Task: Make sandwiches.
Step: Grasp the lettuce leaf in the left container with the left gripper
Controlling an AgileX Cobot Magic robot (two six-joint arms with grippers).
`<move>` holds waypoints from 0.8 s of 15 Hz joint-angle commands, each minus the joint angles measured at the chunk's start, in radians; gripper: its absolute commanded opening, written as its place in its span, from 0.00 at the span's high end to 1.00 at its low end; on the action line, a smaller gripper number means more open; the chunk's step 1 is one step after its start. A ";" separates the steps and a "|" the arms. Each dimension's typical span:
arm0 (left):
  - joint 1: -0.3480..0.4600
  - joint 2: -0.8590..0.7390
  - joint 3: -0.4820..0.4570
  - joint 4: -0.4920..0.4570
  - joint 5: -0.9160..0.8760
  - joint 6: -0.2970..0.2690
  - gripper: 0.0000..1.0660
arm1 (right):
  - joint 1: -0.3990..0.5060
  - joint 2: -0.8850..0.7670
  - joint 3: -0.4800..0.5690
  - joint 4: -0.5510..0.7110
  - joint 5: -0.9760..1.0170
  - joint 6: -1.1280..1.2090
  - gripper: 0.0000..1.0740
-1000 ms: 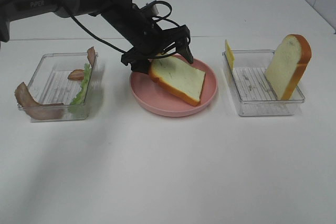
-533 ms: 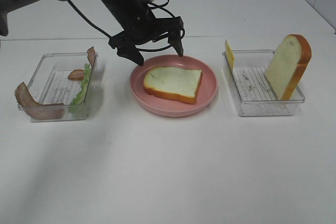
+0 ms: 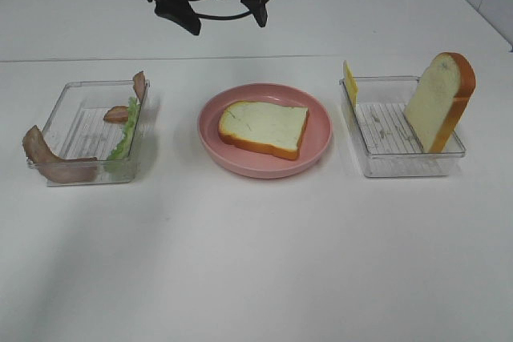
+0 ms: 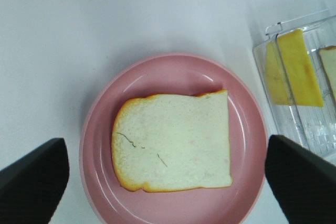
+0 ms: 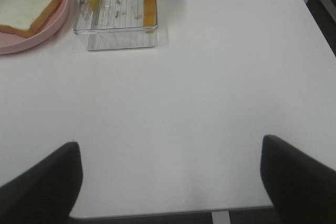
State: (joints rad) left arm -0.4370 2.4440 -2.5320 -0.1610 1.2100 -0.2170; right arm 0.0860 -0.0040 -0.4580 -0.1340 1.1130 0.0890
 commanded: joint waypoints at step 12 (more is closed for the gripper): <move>0.095 -0.344 0.570 0.099 0.104 0.032 0.12 | -0.004 -0.029 0.000 0.002 -0.002 -0.010 0.16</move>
State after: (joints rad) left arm -0.3400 2.1110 -1.9600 -0.0540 1.2170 -0.1880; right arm 0.0860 -0.0040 -0.4580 -0.1340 1.1130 0.0890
